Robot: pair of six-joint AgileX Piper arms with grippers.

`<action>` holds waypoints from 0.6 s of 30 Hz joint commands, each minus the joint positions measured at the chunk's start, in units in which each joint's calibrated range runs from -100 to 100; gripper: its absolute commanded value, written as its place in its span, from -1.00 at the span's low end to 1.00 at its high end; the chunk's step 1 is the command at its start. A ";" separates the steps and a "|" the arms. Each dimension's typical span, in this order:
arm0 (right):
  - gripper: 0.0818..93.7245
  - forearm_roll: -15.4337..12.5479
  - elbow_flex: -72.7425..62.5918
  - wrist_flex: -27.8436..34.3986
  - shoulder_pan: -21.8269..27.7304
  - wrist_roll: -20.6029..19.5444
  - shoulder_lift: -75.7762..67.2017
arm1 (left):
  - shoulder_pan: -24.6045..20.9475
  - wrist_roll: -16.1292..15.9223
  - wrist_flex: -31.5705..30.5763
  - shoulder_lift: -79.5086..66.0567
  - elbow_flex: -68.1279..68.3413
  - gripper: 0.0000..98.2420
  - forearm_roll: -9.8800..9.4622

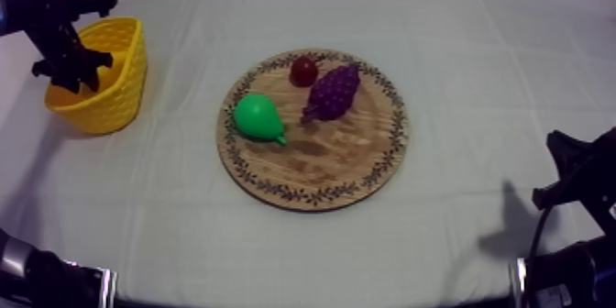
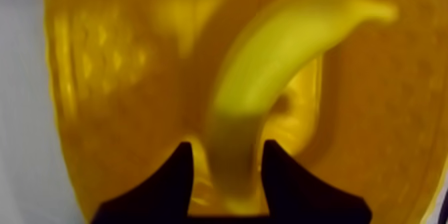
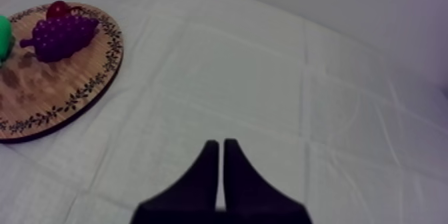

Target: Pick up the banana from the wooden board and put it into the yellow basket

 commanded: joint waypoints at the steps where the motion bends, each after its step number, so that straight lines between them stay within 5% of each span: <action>1: -0.99 0.00 -0.03 -0.01 -0.01 -0.02 -0.04 | -0.03 -0.23 0.01 0.12 0.08 0.12 0.30; 6: -0.99 0.00 -0.03 -0.01 -0.01 -0.02 -0.04 | 0.15 -0.77 -1.39 -0.22 0.58 0.05 0.57; 18: -0.99 0.00 -0.03 -0.01 -0.01 0.01 -0.04 | 1.88 -3.01 -18.51 -20.84 16.17 -0.70 2.44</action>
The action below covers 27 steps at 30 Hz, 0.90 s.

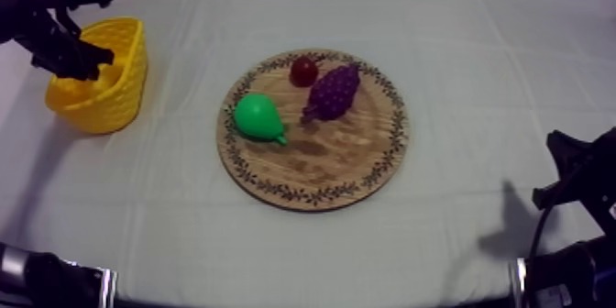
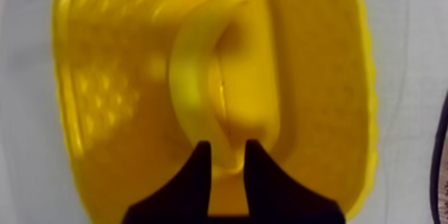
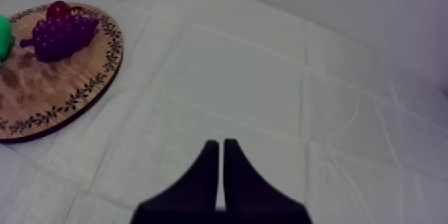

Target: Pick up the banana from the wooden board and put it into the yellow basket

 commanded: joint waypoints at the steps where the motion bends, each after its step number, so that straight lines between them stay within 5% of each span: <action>1: -0.99 0.00 -0.03 -0.01 -0.01 0.00 -0.04 | 0.09 -0.23 -5.37 -10.60 6.84 -0.73 0.57; 7: -0.99 0.00 -0.03 -0.01 -0.01 0.00 -0.04 | 0.33 -0.34 -15.11 -32.53 23.08 -0.90 2.18; 16: -0.99 0.00 -0.03 -0.01 -0.01 -0.01 -0.04 | 1.17 0.78 -21.41 -62.58 43.12 -0.99 2.96; 27: -0.99 0.00 -0.03 -0.01 -0.01 -0.02 -0.04 | 0.60 1.19 -19.07 -89.47 61.46 -1.00 3.98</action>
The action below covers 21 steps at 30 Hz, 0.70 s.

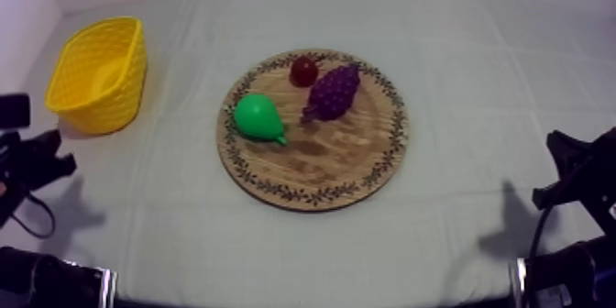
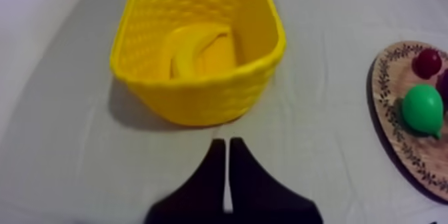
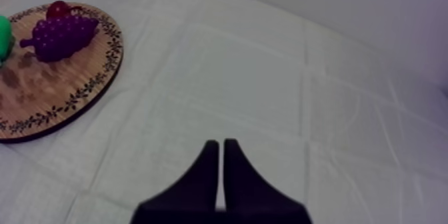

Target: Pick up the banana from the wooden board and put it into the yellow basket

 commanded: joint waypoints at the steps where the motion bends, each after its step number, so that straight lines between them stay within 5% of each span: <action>1: -0.99 0.00 -0.03 -0.01 -0.01 -0.02 -0.04 | -0.31 -0.42 1.52 -11.92 4.91 -1.00 0.49; 9: -0.99 0.00 -0.03 -0.01 -0.06 -0.01 -0.04 | 0.99 -3.63 7.60 -22.26 6.77 -1.00 2.34; 17: -0.99 0.00 -0.03 -0.01 -0.09 -0.01 -0.04 | 2.04 7.68 4.21 -23.46 8.03 -1.00 2.72; 21: -0.99 0.00 -0.03 -0.01 -0.11 -0.01 -0.04 | 2.10 8.72 3.39 -23.52 8.27 -1.00 2.76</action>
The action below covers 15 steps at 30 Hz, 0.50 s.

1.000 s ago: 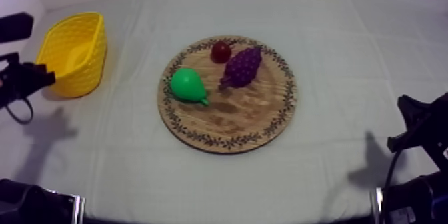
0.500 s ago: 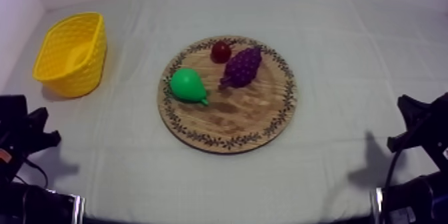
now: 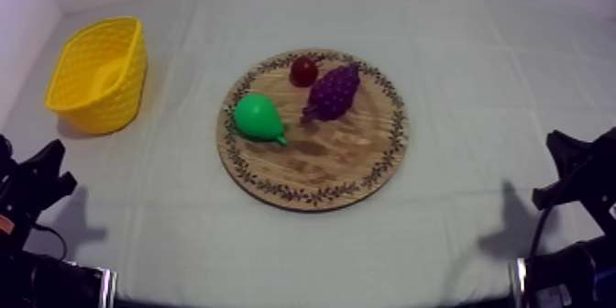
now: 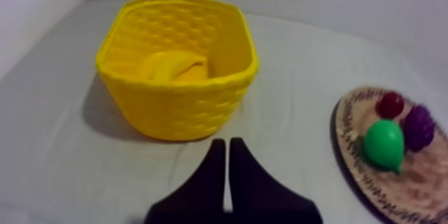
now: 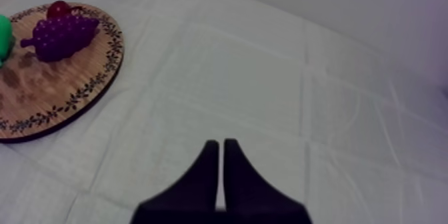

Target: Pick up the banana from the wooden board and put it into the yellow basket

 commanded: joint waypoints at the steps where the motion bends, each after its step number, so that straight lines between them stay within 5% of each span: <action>1: -0.99 0.00 -0.03 -0.01 -0.06 0.00 -0.04 | 0.03 3.27 -0.15 -0.03 0.04 -1.00 0.04; 15: -0.99 0.00 -0.03 -0.01 -0.10 0.00 -0.04 | 0.04 2.50 -0.33 -0.04 0.10 -1.00 0.06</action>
